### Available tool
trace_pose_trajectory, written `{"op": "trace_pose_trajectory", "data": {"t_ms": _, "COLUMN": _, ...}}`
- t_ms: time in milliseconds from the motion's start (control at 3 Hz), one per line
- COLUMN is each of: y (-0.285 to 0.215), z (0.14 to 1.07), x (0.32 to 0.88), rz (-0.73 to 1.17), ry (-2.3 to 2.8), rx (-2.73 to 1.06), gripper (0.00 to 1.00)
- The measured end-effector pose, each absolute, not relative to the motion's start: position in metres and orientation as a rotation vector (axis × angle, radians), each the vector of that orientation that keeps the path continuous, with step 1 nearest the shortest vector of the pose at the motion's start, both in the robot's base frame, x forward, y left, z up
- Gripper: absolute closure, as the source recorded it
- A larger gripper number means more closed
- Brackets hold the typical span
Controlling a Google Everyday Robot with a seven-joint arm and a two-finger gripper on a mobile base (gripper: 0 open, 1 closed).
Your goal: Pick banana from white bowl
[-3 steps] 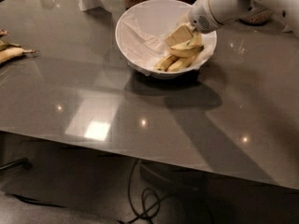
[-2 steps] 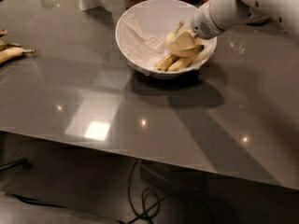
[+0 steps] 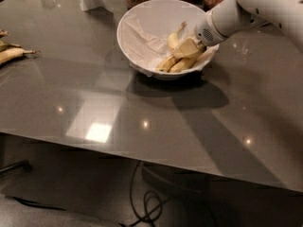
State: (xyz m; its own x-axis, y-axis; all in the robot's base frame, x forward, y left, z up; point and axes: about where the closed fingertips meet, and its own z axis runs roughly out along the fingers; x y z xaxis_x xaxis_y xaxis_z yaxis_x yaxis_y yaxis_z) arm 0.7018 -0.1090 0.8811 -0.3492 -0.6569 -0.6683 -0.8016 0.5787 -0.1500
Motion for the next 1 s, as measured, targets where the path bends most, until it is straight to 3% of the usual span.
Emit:
{"op": "trace_pose_trajectory", "data": {"t_ms": 333, "y": -0.1113, "z": 0.8805, "x": 0.7015, "rz": 0.262, "ry": 2.123, "rx": -1.152, "gripper": 0.48}}
{"op": "trace_pose_trajectory", "data": {"t_ms": 667, "y": -0.1109, "z": 0.8826, "x": 0.7015, "rz": 0.261, "ry": 2.124, "rx": -1.153, "gripper": 0.58}}
{"op": "trace_pose_trajectory", "data": {"t_ms": 1000, "y": -0.1138, "z": 0.8776, "x": 0.6961, "rz": 0.223, "ry": 2.154, "rx": -1.164, "gripper": 0.77}}
